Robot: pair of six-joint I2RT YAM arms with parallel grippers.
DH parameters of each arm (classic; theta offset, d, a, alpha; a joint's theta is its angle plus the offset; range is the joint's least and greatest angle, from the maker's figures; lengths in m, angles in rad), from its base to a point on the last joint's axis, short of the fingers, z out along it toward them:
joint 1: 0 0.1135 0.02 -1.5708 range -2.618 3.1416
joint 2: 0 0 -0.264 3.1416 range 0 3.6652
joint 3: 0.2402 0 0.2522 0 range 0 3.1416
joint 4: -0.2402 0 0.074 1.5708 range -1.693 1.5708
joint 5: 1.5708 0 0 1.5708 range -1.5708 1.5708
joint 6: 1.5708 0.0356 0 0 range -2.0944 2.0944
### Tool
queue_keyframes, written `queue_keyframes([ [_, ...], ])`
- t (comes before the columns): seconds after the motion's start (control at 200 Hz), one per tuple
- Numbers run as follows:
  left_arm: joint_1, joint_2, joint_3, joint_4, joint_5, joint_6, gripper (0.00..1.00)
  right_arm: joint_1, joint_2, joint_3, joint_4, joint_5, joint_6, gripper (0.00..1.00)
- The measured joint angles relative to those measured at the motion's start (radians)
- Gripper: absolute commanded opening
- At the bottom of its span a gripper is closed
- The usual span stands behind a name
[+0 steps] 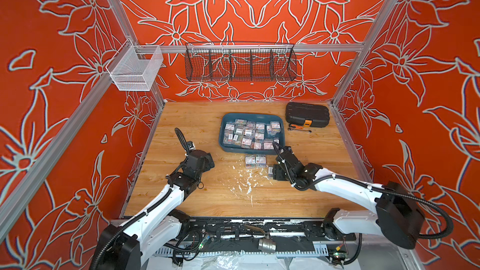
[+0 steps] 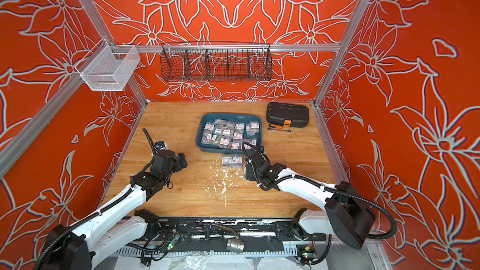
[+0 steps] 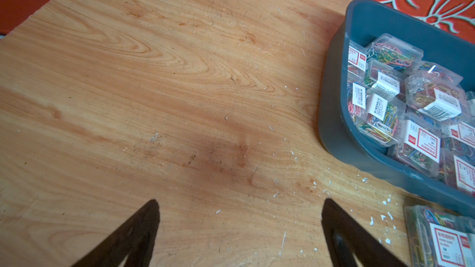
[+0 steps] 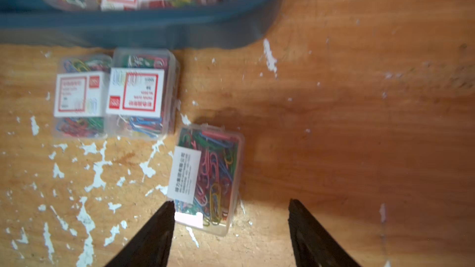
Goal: Take the paper clips out of the storage box
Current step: Place the boxed paper clips at the center of the board, then adjust the boxed paper clips at the center of the board.
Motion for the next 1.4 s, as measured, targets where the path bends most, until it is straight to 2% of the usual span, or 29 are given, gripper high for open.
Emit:
queue_keyframes([
  [0.2, 0.000, -0.003, 0.000, 0.000, 0.000, 0.000, 0.96, 0.051, 0.072, 0.007, 0.056, -0.026, 0.022, 0.73],
  [0.38, 0.000, -0.002, 0.000, 0.000, 0.000, 0.000, 0.96, 0.071, 0.213, 0.088, 0.058, -0.019, 0.030, 0.70],
  [0.59, 0.000, -0.002, 0.000, 0.000, 0.000, 0.000, 0.96, 0.071, 0.298, 0.154, 0.031, 0.042, 0.048, 0.48],
  [0.811, 0.000, 0.002, 0.000, 0.000, 0.001, 0.000, 0.96, 0.071, 0.313, 0.175, -0.018, 0.120, 0.057, 0.48],
  [1.086, 0.000, 0.002, 0.000, 0.000, 0.001, 0.000, 0.96, 0.066, 0.369, 0.234, -0.023, 0.155, 0.017, 0.48],
  [1.401, 0.000, 0.002, 0.000, 0.000, 0.001, 0.000, 0.96, 0.024, 0.376, 0.234, 0.016, 0.132, -0.034, 0.58],
])
